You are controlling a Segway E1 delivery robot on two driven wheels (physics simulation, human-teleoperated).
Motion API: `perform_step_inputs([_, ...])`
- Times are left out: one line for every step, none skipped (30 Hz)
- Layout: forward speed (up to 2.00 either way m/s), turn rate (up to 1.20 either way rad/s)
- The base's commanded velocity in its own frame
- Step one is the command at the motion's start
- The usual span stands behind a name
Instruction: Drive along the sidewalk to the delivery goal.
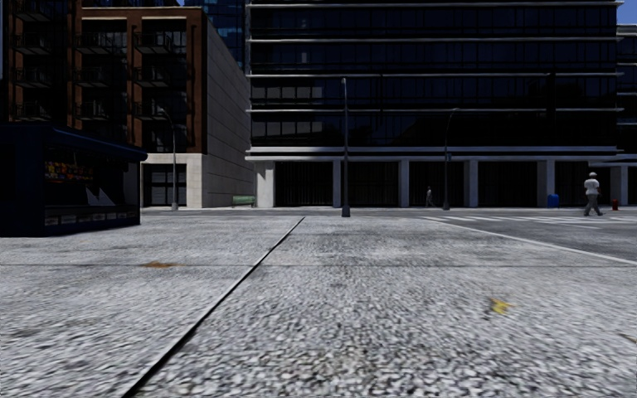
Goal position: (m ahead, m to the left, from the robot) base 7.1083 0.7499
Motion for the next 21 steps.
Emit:
perform_step_inputs([2.00, 0.00])
perform_step_inputs([2.00, 0.00])
perform_step_inputs([2.00, 0.00])
perform_step_inputs([2.00, 0.00])
perform_step_inputs([2.00, 0.00])
perform_step_inputs([2.00, 0.00])
perform_step_inputs([2.00, 0.00])
perform_step_inputs([2.00, 0.00])
perform_step_inputs([2.00, 0.00])
perform_step_inputs([2.00, 0.00])
perform_step_inputs([2.00, 0.39])
perform_step_inputs([2.00, 0.39])
perform_step_inputs([2.00, 0.87])
perform_step_inputs([2.00, 1.20])
perform_step_inputs([2.00, 1.20])
perform_step_inputs([2.00, 1.20])
perform_step_inputs([2.00, 1.20])
perform_step_inputs([2.00, 0.34])
perform_step_inputs([2.00, 0.00])
perform_step_inputs([2.00, 0.00])
perform_step_inputs([2.00, 0.00])
